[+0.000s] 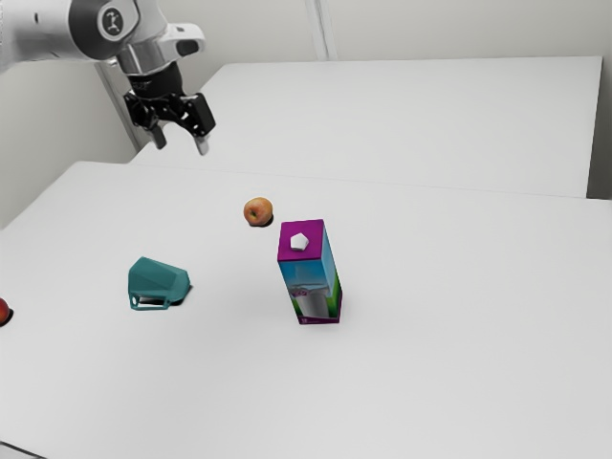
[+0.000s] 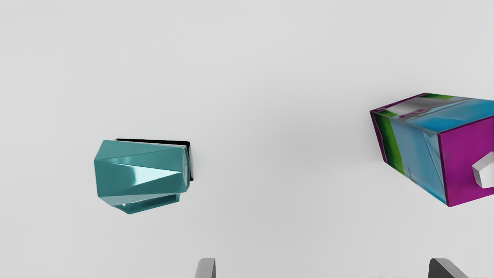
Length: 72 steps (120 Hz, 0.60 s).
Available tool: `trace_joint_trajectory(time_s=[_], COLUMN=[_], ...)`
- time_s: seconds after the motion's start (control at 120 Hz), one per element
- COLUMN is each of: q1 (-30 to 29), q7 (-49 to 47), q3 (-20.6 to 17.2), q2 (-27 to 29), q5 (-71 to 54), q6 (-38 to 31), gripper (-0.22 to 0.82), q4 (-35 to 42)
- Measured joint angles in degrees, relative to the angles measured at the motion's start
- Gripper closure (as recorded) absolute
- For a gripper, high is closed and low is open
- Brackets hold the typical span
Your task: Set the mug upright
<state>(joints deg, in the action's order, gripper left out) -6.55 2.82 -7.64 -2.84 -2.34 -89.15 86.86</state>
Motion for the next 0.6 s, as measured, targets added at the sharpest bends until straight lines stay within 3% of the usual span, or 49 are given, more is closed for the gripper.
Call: trace_joint_trajectory(time_s=[0.4,0.6], q1=[-1.41,-3.33], q7=[-0.06,0.14], q3=[0.12,-0.06], q2=[0.44,3.68], q5=[0.36,2.73], q6=[1.24,0.75], gripper=[0.00,0.00], q4=[1.30,8.73])
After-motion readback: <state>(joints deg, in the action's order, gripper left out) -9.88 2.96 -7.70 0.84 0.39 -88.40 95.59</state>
